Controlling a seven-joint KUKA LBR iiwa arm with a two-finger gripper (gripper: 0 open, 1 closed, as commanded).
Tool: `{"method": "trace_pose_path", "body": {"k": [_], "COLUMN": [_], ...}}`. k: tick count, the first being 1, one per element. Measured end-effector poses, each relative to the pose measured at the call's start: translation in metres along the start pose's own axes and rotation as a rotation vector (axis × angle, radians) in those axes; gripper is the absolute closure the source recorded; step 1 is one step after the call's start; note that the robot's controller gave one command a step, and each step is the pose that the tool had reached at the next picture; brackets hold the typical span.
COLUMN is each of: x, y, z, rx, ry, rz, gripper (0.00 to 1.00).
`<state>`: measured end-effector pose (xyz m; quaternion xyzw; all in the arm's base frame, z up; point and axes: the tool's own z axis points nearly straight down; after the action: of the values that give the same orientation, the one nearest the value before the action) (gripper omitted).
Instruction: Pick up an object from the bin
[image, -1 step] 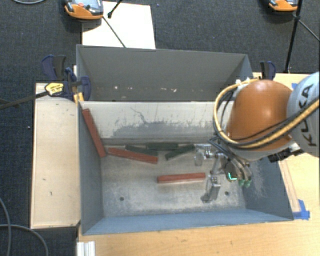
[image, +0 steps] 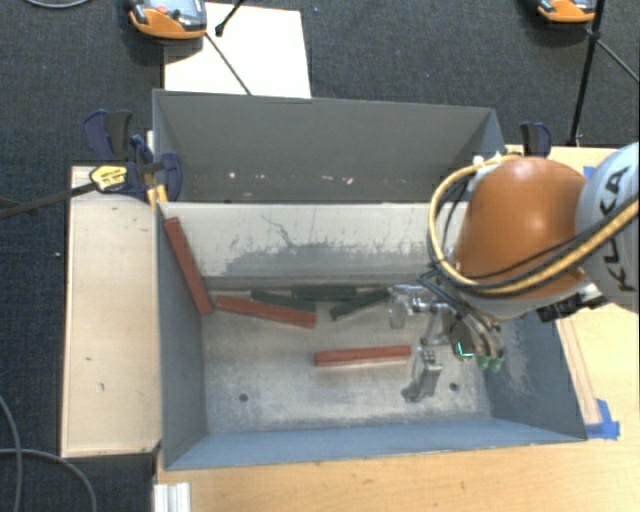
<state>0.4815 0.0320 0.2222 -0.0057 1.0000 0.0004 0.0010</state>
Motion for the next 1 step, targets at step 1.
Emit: {"method": "trace_pose_path", "body": {"k": [1], "x": [-0.0171], "y": [0.0149], "z": [0.1521], "rx": [0.0], "ry": [0.001], "rz": [-0.035], "gripper": [1.0]}}
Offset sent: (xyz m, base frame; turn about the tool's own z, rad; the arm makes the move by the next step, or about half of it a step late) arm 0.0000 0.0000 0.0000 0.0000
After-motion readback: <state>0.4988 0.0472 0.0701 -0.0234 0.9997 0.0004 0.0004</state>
